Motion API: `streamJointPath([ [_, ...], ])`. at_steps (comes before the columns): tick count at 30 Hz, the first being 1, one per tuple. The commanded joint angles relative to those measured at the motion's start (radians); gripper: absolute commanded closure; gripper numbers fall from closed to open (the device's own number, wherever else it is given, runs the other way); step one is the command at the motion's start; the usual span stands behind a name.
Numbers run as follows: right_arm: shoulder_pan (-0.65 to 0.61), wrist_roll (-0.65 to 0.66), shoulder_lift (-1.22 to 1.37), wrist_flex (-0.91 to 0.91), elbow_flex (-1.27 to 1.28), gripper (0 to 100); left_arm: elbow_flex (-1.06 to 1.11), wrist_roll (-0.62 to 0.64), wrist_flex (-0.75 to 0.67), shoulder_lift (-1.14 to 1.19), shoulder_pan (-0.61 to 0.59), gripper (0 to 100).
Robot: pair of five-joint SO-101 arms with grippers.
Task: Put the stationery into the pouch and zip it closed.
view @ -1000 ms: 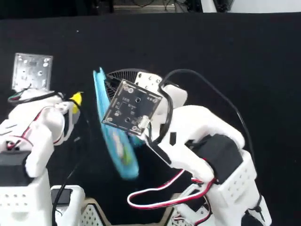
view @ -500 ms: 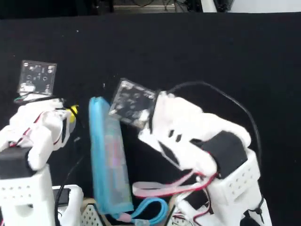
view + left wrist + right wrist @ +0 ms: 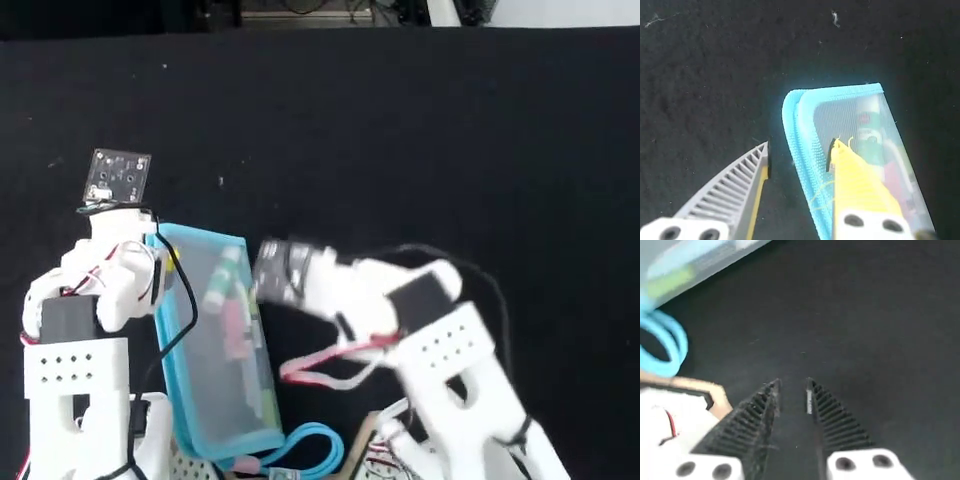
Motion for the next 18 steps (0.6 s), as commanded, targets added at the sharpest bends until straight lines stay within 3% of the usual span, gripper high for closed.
streamJointPath([
  [1, -0.078, 0.028, -0.127, -0.054, 0.143, 87.0, 0.021, -0.002, -0.012, -0.009, -0.010, 80],
  [7, -0.091, 0.072, -0.239, -0.259, 0.447, 86.8, 0.047, 0.011, -0.017, -0.009, -0.010, 80],
  [11, -0.091, 0.135, -0.277, -0.296, 0.530, 86.7, 0.047, 0.066, -0.017, -0.002, -0.008, 80],
  [18, -0.273, -0.018, -0.314, -0.265, 0.469, 86.5, 0.110, 0.112, -0.149, 0.002, -0.010, 80],
])
